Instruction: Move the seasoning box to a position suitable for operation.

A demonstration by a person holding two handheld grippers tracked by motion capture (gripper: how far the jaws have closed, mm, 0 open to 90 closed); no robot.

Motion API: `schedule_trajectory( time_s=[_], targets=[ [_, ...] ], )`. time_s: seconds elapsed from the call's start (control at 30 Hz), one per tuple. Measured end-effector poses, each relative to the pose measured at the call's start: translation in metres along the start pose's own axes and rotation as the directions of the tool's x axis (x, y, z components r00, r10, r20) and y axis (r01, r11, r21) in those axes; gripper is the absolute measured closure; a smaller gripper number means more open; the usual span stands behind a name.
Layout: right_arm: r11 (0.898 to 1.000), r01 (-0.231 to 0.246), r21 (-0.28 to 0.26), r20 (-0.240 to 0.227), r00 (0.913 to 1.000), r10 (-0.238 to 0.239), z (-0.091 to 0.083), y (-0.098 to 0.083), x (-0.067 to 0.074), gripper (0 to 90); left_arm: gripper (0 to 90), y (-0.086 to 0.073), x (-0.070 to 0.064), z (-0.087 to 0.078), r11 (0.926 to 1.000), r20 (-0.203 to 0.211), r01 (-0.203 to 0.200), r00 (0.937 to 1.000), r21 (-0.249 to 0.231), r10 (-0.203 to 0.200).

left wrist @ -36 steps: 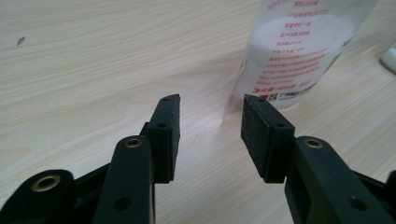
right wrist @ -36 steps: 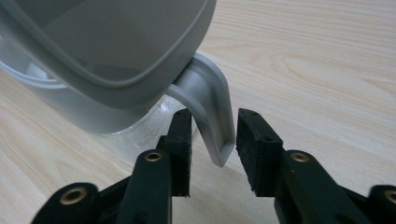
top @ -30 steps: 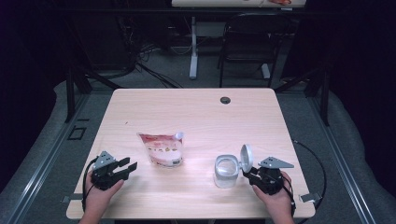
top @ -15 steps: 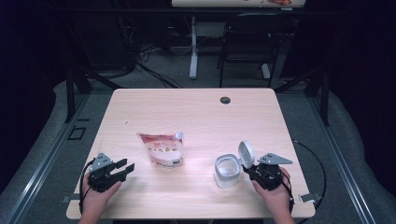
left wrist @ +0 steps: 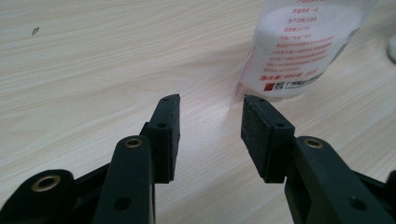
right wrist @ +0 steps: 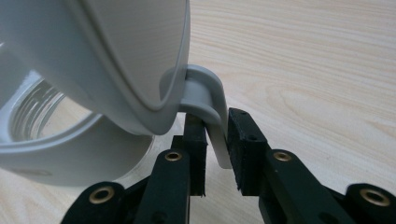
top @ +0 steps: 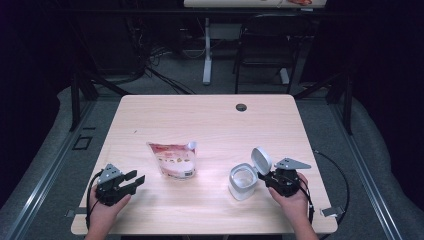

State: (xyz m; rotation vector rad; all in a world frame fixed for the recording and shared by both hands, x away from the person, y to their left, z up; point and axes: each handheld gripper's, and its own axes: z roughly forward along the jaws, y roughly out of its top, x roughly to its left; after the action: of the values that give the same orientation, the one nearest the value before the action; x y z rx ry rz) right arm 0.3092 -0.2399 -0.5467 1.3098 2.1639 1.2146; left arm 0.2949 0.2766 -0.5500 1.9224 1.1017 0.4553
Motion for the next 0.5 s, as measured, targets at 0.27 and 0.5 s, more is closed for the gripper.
schedule_trajectory(
  time_s=[0.27, 0.5],
  targets=[
    [1.0, 0.01, 0.003, -0.013, 0.9999, -0.01, 0.008, 0.006, 0.0, 77.3, 57.8, 0.0, 0.0, 0.001, 1.0, 0.002, 0.002, 1.0, 0.002, -0.002],
    [0.999, 0.043, 0.01, -0.006, 0.999, -0.043, 0.015, 0.012, 0.003, 77.4, 57.8, 0.0, -0.001, 0.003, 1.0, 0.002, -0.001, 1.0, 0.007, 0.001]
  ],
)
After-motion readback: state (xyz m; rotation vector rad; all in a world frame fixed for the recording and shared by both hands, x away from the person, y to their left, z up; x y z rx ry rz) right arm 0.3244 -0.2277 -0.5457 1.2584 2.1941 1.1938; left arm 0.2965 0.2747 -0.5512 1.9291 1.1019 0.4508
